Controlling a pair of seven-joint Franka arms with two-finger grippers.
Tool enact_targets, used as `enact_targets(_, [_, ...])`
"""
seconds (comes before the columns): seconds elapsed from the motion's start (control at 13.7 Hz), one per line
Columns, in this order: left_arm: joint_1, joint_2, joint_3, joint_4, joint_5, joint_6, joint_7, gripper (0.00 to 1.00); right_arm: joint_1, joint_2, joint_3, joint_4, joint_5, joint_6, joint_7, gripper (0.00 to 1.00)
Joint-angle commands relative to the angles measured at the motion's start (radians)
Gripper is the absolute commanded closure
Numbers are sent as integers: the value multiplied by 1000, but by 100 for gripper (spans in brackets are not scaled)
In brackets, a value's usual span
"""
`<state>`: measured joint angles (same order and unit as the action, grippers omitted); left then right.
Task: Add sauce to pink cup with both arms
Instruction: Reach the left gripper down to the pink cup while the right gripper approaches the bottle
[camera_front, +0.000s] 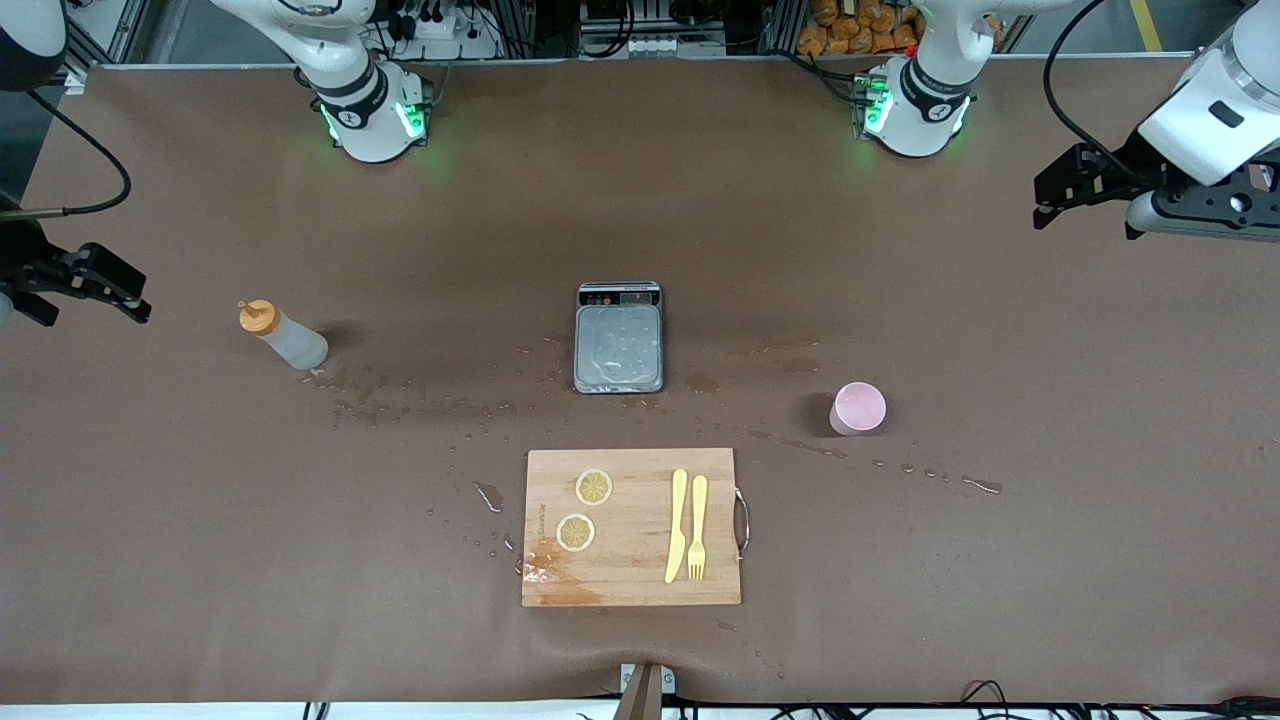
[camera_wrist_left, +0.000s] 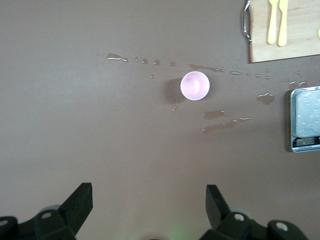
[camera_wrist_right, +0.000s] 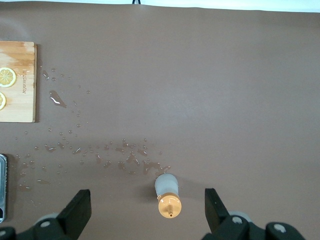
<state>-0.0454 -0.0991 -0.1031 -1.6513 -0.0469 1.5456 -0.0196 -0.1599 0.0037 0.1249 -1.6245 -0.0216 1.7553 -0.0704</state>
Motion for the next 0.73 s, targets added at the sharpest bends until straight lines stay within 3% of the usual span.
enact_targets(0.0, [12,21,-1,15,-30,-12,1,0,-15,-8,10,-8,17,-6,-8,0])
enact_targets(0.44, [-8,159,-12,1,-76,68,-17,0,-20,-7,9,-8,17,-16,4,0])
enact_targets(0.66, [-8,200,-55,-30,-91,137,-31,0,-44,-7,9,-9,17,-39,17,0])
